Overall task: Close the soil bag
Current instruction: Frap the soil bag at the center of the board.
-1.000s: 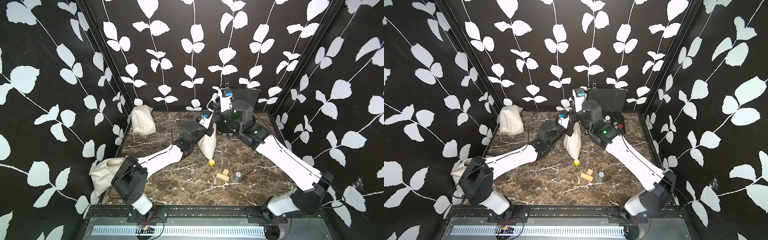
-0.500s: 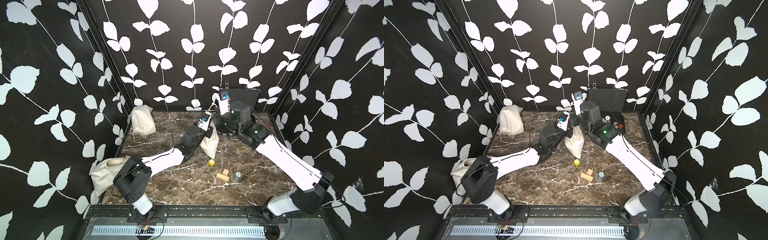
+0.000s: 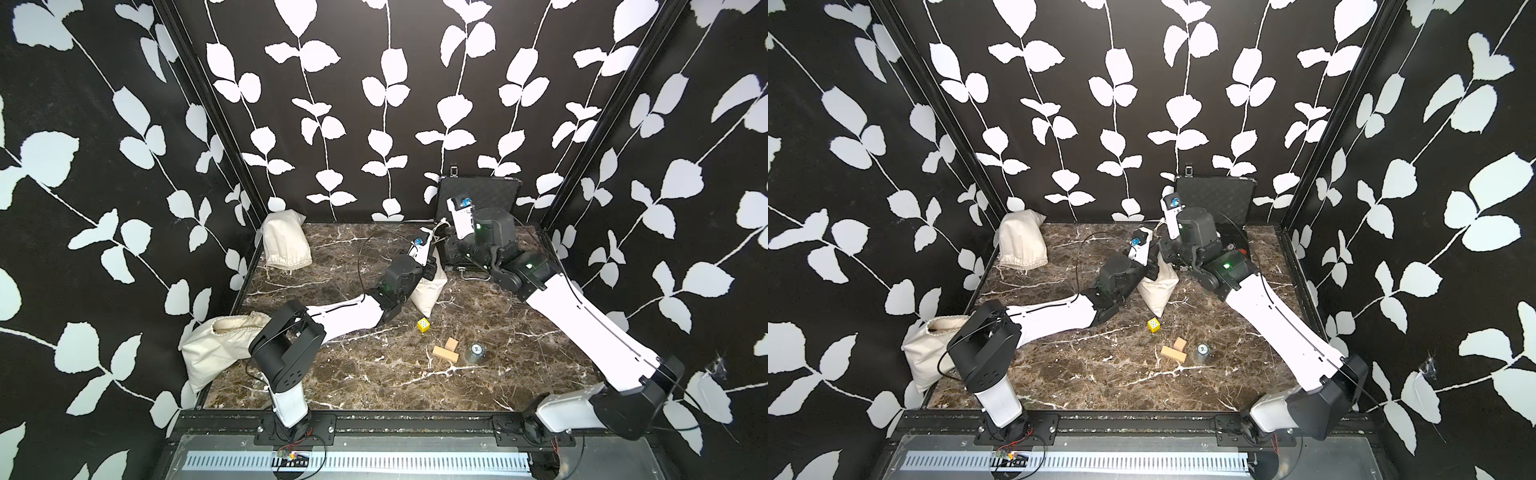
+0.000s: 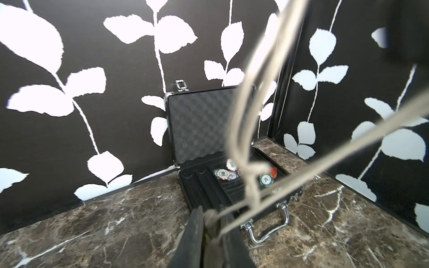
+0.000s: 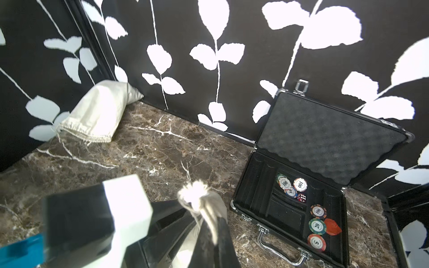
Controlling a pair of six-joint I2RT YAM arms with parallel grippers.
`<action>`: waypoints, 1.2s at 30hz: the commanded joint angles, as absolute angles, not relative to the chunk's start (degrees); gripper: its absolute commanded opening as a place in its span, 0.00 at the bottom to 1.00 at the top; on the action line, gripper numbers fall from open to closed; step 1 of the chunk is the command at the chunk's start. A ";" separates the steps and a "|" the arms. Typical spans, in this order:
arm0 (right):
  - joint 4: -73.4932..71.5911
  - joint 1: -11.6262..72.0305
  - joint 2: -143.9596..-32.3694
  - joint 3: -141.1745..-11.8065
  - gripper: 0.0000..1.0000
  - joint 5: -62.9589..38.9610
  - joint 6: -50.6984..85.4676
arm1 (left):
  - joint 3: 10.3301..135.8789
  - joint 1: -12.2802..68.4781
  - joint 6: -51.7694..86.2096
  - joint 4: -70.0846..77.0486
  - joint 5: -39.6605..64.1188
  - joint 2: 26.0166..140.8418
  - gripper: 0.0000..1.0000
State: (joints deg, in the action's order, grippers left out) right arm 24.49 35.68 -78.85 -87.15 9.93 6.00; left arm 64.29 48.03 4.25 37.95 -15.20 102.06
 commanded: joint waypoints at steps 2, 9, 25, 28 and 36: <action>6.00 32.90 -67.14 -91.19 0.00 12.88 8.69 | 60.25 42.82 7.02 6.24 -25.21 110.69 0.22; 6.42 31.33 -67.78 -90.17 0.00 10.94 10.29 | 62.30 41.98 7.47 2.91 -23.00 111.75 0.32; -2.24 30.41 -81.25 -70.55 0.00 4.77 9.71 | 86.55 28.13 7.03 -11.79 -14.47 115.19 0.00; -3.33 30.37 -83.52 -67.53 0.13 3.90 9.99 | 95.24 28.04 5.83 -15.23 -11.94 121.40 0.11; -4.45 28.06 -78.39 -56.59 0.69 4.68 5.76 | 91.85 27.57 1.65 -15.94 -13.97 112.44 0.89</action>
